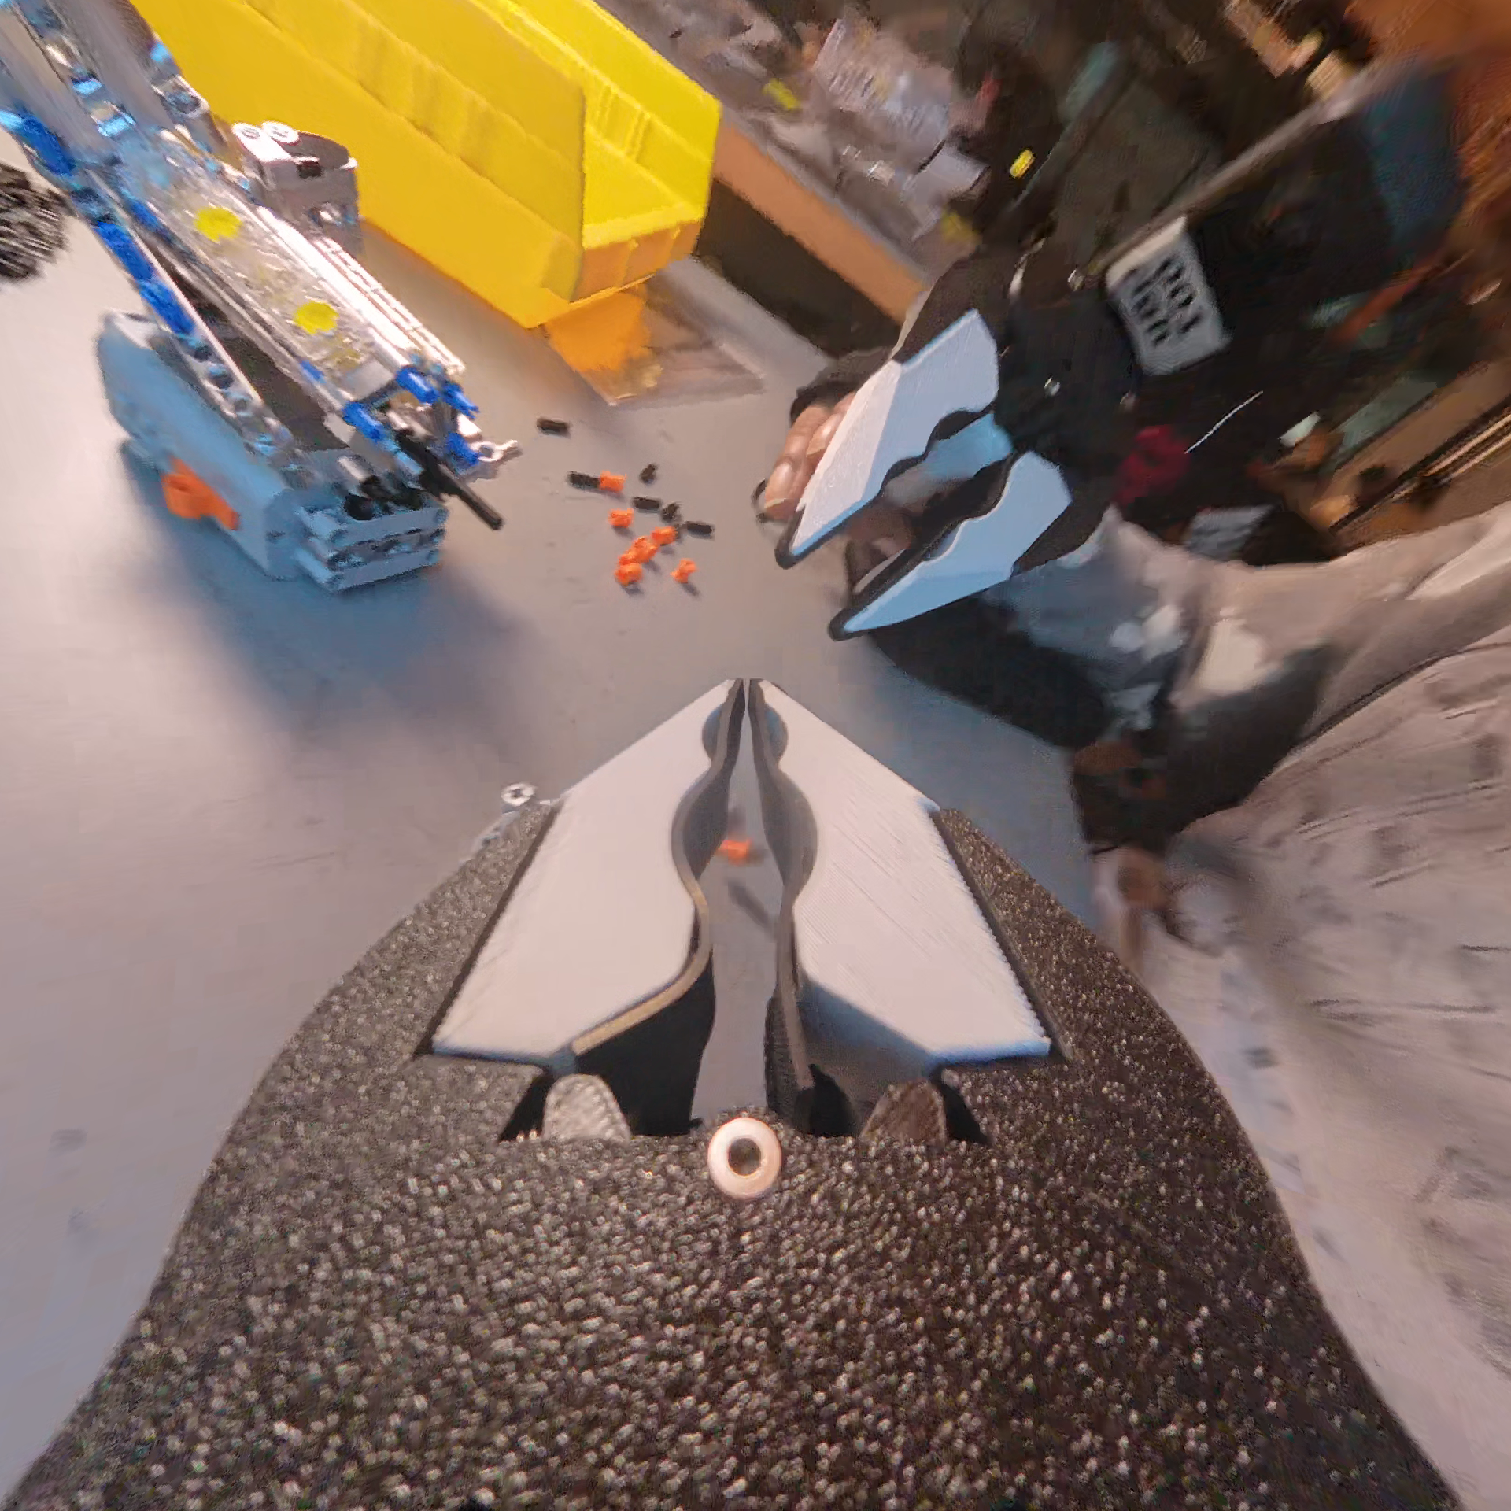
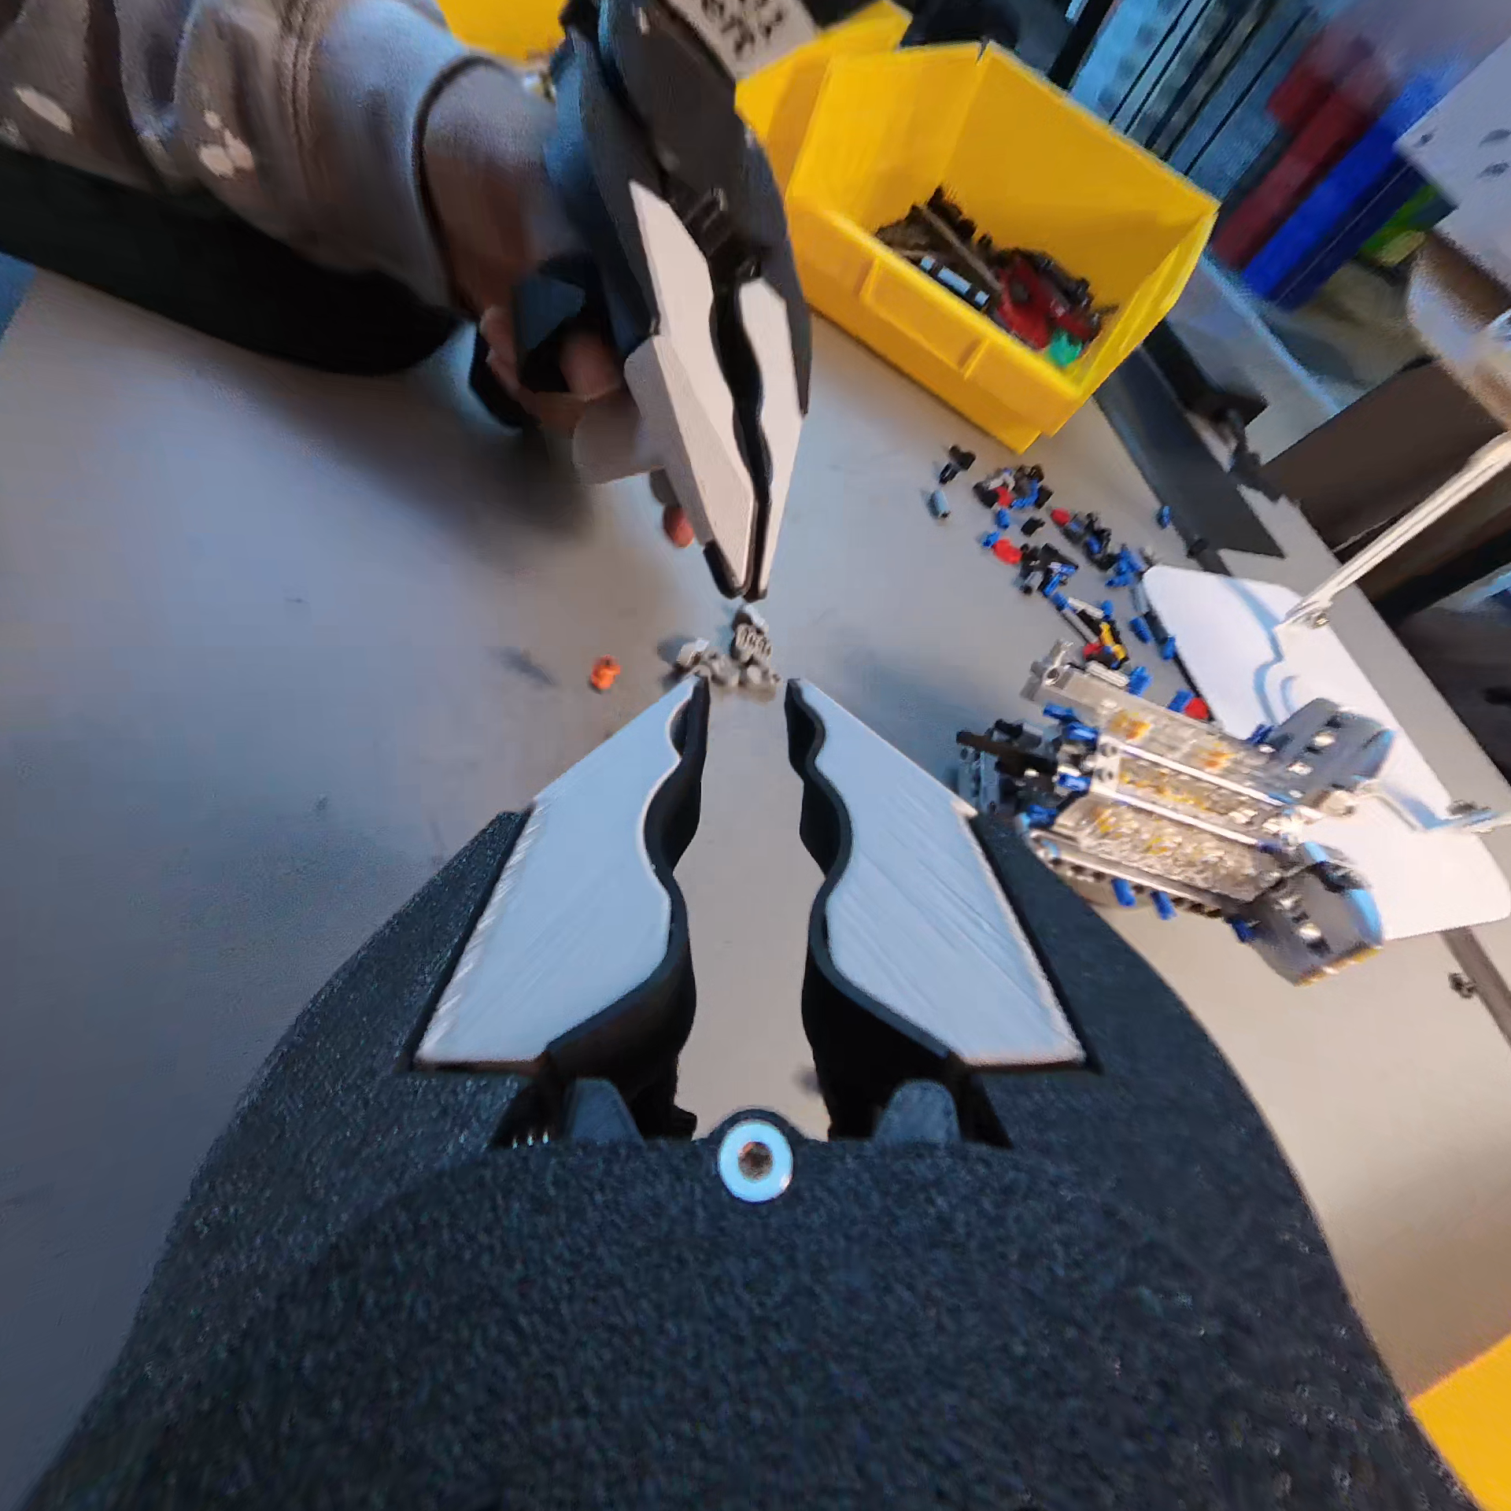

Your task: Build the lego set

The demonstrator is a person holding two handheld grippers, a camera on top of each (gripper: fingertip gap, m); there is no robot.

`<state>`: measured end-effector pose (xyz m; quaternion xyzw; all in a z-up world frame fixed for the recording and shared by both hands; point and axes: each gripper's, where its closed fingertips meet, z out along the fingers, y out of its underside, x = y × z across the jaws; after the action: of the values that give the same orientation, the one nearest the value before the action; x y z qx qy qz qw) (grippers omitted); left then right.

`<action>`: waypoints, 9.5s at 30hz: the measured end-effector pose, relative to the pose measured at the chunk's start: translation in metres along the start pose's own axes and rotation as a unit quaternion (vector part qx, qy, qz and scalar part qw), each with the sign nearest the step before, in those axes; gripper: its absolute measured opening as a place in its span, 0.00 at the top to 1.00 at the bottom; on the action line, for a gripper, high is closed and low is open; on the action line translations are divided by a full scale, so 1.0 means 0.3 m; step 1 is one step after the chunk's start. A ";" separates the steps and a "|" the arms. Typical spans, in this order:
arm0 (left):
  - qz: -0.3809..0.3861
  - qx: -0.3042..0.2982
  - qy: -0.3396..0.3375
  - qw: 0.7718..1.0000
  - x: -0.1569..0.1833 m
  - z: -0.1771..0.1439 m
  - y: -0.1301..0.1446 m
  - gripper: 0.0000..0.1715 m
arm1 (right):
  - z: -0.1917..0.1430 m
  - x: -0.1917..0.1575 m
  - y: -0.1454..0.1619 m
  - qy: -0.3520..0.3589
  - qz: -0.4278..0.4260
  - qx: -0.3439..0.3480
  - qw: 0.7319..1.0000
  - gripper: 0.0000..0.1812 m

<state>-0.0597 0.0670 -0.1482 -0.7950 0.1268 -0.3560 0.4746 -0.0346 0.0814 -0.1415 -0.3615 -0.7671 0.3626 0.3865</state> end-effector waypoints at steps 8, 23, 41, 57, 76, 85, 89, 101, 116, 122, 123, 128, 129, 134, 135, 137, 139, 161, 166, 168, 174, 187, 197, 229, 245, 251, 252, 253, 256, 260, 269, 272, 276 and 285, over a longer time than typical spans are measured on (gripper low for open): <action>0.172 -0.167 -0.039 0.970 -0.006 -0.038 0.159 0.93 | 0.070 -0.076 0.092 -0.056 0.002 -0.069 0.996 0.90; 0.234 -0.194 -0.069 0.950 -0.006 0.031 0.207 0.90 | 0.070 -0.105 0.133 -0.082 0.006 -0.094 0.992 0.90; 0.225 -0.237 -0.044 0.944 0.033 0.026 0.253 0.93 | 0.072 -0.127 0.136 -0.093 0.002 -0.095 0.991 0.90; 0.279 -0.228 -0.068 0.930 0.021 0.050 0.244 0.99 | 0.112 -0.182 0.127 -0.107 -0.026 -0.101 0.989 0.90; 0.290 -0.074 -0.066 0.952 0.068 0.045 0.070 0.99 | 0.034 -0.084 0.001 -0.074 0.041 0.017 0.996 0.98; 0.285 -0.083 -0.067 0.953 0.059 0.061 0.086 0.99 | 0.041 -0.084 0.013 -0.071 0.033 0.006 0.997 0.97; 0.283 -0.081 -0.066 0.953 0.061 0.067 0.086 1.00 | 0.039 -0.082 0.018 -0.071 0.032 0.002 0.997 0.98; 0.257 -0.120 -0.133 0.950 -0.048 0.044 0.104 1.00 | 0.042 -0.014 0.161 -0.042 0.047 -0.103 0.993 0.89; 0.230 -0.114 -0.186 0.948 -0.123 -0.014 0.081 0.96 | 0.177 0.144 0.228 0.007 0.154 -0.161 0.975 0.83; 0.225 -0.115 -0.179 0.951 -0.126 -0.021 0.091 0.96 | 0.201 0.129 0.226 -0.015 0.148 -0.167 0.975 0.92; 0.221 -0.114 -0.176 0.953 -0.126 -0.021 0.091 0.96 | 0.200 0.128 0.226 -0.013 0.141 -0.167 0.976 0.92; 0.197 -0.090 -0.163 0.962 -0.114 -0.025 0.071 0.96 | 0.169 0.102 0.154 -0.002 0.058 -0.108 0.992 0.92; 0.184 -0.074 -0.154 0.968 -0.101 -0.025 0.057 0.96 | 0.155 0.092 0.108 0.006 0.029 -0.075 0.997 0.92; 0.038 0.037 -0.026 0.998 -0.004 -0.039 -0.042 0.94 | 0.092 0.025 -0.075 0.041 -0.090 0.039 0.994 0.92; 0.004 0.055 0.010 0.998 0.018 -0.045 -0.057 0.93 | 0.084 0.020 -0.098 0.052 -0.103 0.051 0.992 0.92; -0.058 0.081 0.082 0.992 0.062 -0.059 -0.083 0.93 | 0.066 0.013 -0.141 0.069 -0.126 0.075 0.987 0.92; -0.100 0.097 0.129 0.982 0.089 -0.067 -0.099 0.93 | 0.053 0.013 -0.171 0.090 -0.150 0.086 0.981 0.92; -0.101 0.086 0.201 0.971 0.163 -0.075 -0.095 0.97 | 0.036 -0.045 -0.204 0.079 -0.179 0.100 0.976 0.89; -0.097 0.072 0.220 0.968 0.192 -0.061 -0.081 0.98 | 0.043 -0.066 -0.211 0.076 -0.197 0.102 0.972 0.91; -0.100 0.066 0.234 0.965 0.206 -0.061 -0.075 0.97 | 0.044 -0.071 -0.206 0.074 -0.204 0.098 0.971 0.94; -0.167 0.080 0.265 0.946 0.203 -0.068 -0.095 0.97 | 0.037 -0.060 -0.213 0.109 -0.242 0.090 0.960 0.94; -0.241 0.141 0.234 0.931 0.153 -0.056 -0.146 0.96 | 0.033 0.003 -0.203 0.178 -0.266 0.081 0.944 0.96; -0.193 0.170 0.118 0.959 0.037 -0.089 -0.167 0.83 | 0.029 0.043 -0.164 0.144 -0.169 0.088 0.971 1.00; 0.156 -0.053 -0.341 0.926 0.078 -0.579 -0.037 0.78 | 0.017 0.070 -0.080 0.072 -0.022 0.080 0.994 0.98; -0.053 -0.148 -0.428 0.890 0.272 -0.587 0.522 0.93 | 0.010 0.060 -0.061 0.063 0.041 0.078 0.994 0.97; -0.049 -0.138 -0.433 0.889 0.254 -0.583 0.526 0.95 | 0.017 0.047 -0.062 0.058 0.040 0.075 0.995 0.97; -0.045 -0.139 -0.433 0.889 0.253 -0.583 0.526 0.95 | 0.021 0.043 -0.060 0.055 0.039 0.074 0.995 0.97; -0.042 -0.138 -0.432 0.890 0.253 -0.583 0.526 0.95 | 0.025 0.038 -0.059 0.053 0.039 0.073 0.995 0.97; -0.020 -0.137 -0.421 0.896 0.255 -0.582 0.525 0.95 | 0.035 0.017 -0.059 0.041 0.032 0.070 0.996 0.98; 0.075 -0.159 -0.406 0.897 0.249 -0.573 0.512 0.97 | 0.047 -0.047 -0.077 -0.004 0.020 0.075 0.997 0.97; 0.324 -0.111 -0.338 0.877 0.135 -0.331 0.242 0.98 | 0.068 -0.157 -0.145 -0.090 0.053 0.102 0.989 0.93; 0.422 -0.084 -0.306 0.849 0.105 -0.209 0.115 0.97 | 0.055 -0.145 -0.162 -0.105 0.094 0.116 0.983 0.90; 0.536 -0.055 -0.273 0.797 0.089 -0.052 -0.017 0.97 | 0.041 -0.066 -0.151 -0.080 0.168 0.123 0.975 0.89; 0.556 -0.029 -0.260 0.789 0.043 0.012 -0.076 0.97 | 0.032 0.016 -0.091 -0.041 0.203 0.093 0.974 0.96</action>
<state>-0.0511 0.0742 -0.1242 -0.6632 0.4288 0.1937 0.5820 -0.0524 0.0698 -0.1213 -0.4570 -0.6561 0.5176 0.3045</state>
